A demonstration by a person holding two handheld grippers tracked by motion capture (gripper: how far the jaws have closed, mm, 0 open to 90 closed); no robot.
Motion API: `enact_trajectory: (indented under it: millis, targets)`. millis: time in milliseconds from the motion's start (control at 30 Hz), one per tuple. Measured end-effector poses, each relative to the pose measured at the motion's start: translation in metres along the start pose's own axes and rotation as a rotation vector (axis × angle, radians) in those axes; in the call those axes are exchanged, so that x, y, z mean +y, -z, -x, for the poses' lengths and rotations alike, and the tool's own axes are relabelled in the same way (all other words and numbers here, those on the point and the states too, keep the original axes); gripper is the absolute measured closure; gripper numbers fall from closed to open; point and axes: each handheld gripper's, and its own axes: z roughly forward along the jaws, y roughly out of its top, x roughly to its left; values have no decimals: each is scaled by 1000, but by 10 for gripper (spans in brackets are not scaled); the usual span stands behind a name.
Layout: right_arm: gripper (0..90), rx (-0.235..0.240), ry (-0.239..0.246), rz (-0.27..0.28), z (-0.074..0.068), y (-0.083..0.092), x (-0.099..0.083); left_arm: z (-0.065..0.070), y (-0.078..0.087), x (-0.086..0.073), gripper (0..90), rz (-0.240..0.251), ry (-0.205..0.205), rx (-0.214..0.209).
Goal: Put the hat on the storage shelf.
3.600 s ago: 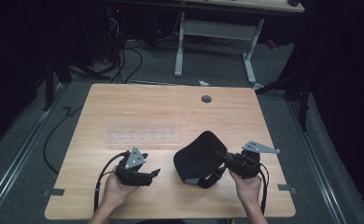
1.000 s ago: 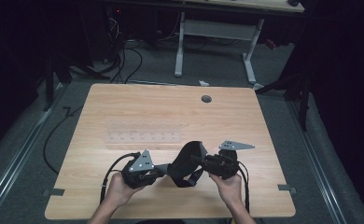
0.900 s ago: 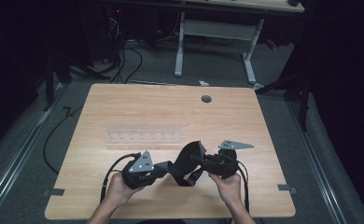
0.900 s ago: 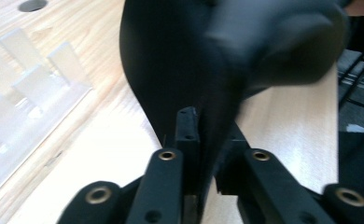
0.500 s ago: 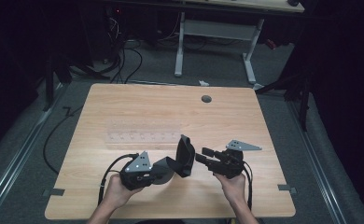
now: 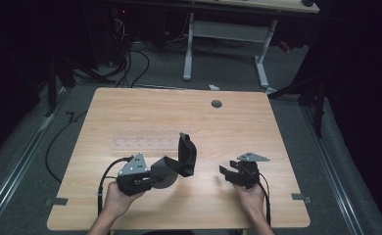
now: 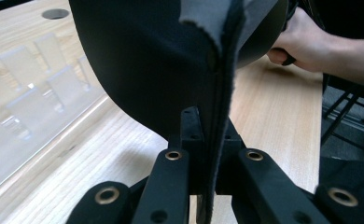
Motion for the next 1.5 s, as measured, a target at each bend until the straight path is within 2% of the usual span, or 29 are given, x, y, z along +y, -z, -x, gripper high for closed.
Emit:
enact_trajectory:
  millis: [133, 200, 233, 300, 367, 467, 733, 1033, 1500]
  targets:
    - [437, -86, 26, -13, 4, -3, -2, -2, 5, 4, 865, 28, 7, 5]
    - [433, -97, 31, -18, 5, -4, -3, -3, 6, 5, 865, 35, 10, 8]
    - [430, -120, 43, -34, 6, -7, -4, -4, 8, 8, 864, 48, 16, 16]
    - [416, -124, 49, -52, 8, -10, -6, -5, 10, 10, 864, 66, 19, 30]
    - [414, -139, 68, -39, 7, -11, -7, -7, 11, 11, 864, 74, 19, 42]
    - [407, -135, 72, -19, 9, -12, -9, -9, 13, 13, 864, 86, 24, 48]
    - [405, -139, 69, -20, 10, -13, -8, -12, 18, 18, 862, 121, 33, 73]
    - [402, -140, 70, -20, 9, -13, -8, -17, 31, 32, 862, 171, 48, 97]
    - [394, -140, 71, -21, 9, -13, -9, -23, 39, 45, 863, 203, 51, 135]
